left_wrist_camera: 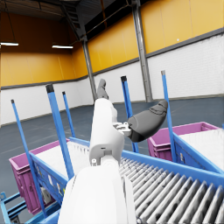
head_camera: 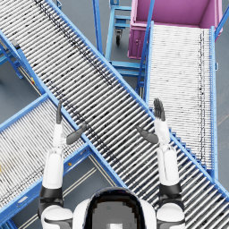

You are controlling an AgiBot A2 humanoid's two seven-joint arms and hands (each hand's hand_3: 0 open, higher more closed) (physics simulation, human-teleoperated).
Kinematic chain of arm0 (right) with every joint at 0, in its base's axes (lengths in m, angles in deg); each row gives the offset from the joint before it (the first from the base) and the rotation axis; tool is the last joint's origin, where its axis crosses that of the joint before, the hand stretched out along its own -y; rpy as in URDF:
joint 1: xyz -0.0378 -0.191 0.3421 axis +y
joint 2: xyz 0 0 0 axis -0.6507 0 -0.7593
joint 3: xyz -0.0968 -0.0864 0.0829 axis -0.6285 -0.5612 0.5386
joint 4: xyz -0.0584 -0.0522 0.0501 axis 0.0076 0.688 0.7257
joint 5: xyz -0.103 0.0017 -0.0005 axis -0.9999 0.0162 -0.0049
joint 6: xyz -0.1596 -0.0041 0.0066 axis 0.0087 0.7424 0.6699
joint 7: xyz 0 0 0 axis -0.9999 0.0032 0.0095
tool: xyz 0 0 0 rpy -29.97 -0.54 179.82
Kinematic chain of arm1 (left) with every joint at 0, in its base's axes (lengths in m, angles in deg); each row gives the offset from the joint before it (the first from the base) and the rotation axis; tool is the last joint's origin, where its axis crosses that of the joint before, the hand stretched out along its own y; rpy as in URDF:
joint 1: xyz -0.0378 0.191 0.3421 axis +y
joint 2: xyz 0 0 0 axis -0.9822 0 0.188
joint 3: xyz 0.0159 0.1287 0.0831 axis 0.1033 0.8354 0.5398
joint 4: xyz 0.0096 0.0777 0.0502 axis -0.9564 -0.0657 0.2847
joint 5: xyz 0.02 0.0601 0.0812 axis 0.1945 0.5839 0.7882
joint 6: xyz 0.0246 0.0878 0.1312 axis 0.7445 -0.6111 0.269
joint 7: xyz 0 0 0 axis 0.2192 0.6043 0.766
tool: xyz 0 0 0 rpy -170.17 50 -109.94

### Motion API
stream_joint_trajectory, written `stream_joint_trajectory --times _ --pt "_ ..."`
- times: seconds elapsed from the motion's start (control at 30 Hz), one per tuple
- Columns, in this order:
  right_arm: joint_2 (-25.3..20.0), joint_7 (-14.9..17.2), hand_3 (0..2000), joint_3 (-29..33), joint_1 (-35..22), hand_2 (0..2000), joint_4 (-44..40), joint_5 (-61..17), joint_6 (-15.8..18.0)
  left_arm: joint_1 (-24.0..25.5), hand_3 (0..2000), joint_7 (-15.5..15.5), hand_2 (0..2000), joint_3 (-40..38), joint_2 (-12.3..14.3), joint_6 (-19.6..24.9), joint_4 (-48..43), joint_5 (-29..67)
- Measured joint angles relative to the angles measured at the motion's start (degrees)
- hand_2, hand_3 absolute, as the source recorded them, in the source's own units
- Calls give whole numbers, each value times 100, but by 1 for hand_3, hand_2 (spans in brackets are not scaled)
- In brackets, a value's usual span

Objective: Pick up the oil and place it on the left assembly line, put the cola on the right, and keep Sprite still

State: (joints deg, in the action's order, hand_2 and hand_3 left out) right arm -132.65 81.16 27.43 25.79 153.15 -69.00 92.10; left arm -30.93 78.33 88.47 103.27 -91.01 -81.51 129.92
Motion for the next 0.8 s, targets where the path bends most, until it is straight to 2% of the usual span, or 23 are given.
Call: stream_joint_trajectory --times 0.3,0.8 --pt "683 225 0 -463 628 0 150 643 222 313 0 224 0 553 -70 -225 -34 -1698" --pt "764 253 0 -524 703 0 168 724 250 351 0 252 0 624 -78 -253 -37 -1915"
